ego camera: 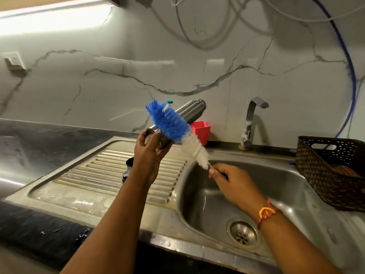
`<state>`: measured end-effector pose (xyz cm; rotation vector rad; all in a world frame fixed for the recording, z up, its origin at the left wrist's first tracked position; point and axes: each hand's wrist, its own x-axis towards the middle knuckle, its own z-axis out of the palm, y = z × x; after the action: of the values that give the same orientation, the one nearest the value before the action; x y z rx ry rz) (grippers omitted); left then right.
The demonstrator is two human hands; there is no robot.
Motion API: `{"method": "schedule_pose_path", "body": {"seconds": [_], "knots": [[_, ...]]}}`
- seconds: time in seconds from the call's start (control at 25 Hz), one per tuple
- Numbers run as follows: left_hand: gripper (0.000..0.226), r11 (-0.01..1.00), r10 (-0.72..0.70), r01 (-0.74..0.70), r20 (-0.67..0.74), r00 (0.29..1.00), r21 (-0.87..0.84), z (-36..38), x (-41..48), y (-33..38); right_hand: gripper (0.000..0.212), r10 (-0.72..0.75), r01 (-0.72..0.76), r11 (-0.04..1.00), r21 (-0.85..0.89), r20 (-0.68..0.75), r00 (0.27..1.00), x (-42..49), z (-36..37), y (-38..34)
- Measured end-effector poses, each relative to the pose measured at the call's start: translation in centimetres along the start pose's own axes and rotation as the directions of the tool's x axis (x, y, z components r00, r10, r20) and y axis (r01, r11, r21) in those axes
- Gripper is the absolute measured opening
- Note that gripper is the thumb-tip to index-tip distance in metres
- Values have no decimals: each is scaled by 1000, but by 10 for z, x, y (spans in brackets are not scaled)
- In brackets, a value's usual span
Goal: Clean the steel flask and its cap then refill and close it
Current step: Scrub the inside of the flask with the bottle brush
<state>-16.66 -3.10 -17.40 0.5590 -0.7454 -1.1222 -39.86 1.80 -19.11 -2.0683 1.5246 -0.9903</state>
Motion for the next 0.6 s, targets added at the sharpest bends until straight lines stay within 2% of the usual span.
{"method": "schedule_pose_path", "body": {"seconds": [0.08,0.16,0.32,0.52,0.6], "knots": [[49,992,-32,23,73,997,126,6,-6,-6,19,23,-23,1000,-17,2,1000,0,2,-2],[44,984,-45,22,123,991,178,11,-9,-9,21,58,-59,998,-14,-7,998,0,2,-1],[43,1000,15,-15,38,999,-5,0,-1,2,24,113,-114,993,9,97,989,-5,-1,-1],[49,987,-37,19,108,993,160,14,-10,-12,24,105,-109,990,84,52,993,-3,3,-13],[51,997,-3,-1,56,998,82,11,-6,-8,24,120,-131,987,94,118,986,-7,1,-8]]}}
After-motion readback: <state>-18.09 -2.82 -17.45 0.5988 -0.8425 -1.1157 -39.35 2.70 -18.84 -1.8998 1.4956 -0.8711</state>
